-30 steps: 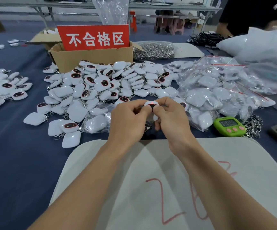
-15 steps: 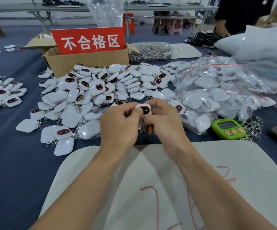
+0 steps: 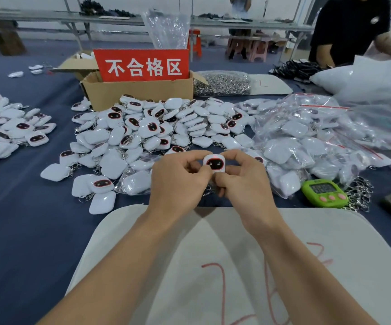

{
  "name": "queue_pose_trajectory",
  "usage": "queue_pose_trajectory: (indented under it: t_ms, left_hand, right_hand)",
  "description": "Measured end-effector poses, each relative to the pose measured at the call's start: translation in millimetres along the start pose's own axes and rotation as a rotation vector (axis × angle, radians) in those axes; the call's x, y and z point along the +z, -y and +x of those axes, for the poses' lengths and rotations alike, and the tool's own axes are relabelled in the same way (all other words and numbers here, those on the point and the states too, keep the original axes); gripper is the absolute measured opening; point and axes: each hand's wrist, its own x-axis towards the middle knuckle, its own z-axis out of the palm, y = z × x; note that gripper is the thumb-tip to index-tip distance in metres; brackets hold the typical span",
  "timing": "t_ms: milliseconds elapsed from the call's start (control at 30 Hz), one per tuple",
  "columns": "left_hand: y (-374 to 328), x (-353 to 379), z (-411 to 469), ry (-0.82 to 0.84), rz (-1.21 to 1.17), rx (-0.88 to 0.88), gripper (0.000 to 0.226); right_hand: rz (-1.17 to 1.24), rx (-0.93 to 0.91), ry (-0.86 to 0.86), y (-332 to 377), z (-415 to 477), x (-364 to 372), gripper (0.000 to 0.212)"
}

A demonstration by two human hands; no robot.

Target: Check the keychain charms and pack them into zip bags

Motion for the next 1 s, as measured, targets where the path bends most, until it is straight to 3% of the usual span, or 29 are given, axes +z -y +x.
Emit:
queue_pose_trajectory:
  t_ms: [233, 333, 500, 833, 933, 1000]
  left_hand:
    - [-3.9, 0.8, -3.1, -0.059, 0.061, -0.019, 0.030]
    - [-5.6, -1.2, -5.4, -0.107, 0.113, 0.045, 0.036]
    - [-3.6, -1.0, -6.1, -0.090, 0.302, 0.034, 0.015]
    - [0.5, -1.0, -4.4, -0.061, 0.316, 0.030, 0.017]
    - [5.3, -0.5, -4.0, -0.053, 0.265, 0.087, 0.028]
    - [6.2, 0.5, -4.5, -0.045, 0.188, 0.135, 0.046]
  right_hand:
    - [-0.143, -0.141, -0.210, -3.5, 4.1, -7.4, 0.012]
    - [-0.235, -0.271, -0.266, -3.4, 3.3, -8.3, 0.021]
    - [-0.295, -0.354, -0.270, -4.4, 0.7, -8.4, 0.029]
    - [-0.270, -0.332, -0.252, -3.6, 2.4, -7.1, 0.023]
    - [-0.228, -0.267, -0.225, -0.4, 2.3, -5.3, 0.023]
    - [-0.077, -0.191, -0.215, 3.2, 2.3, -4.6, 0.022]
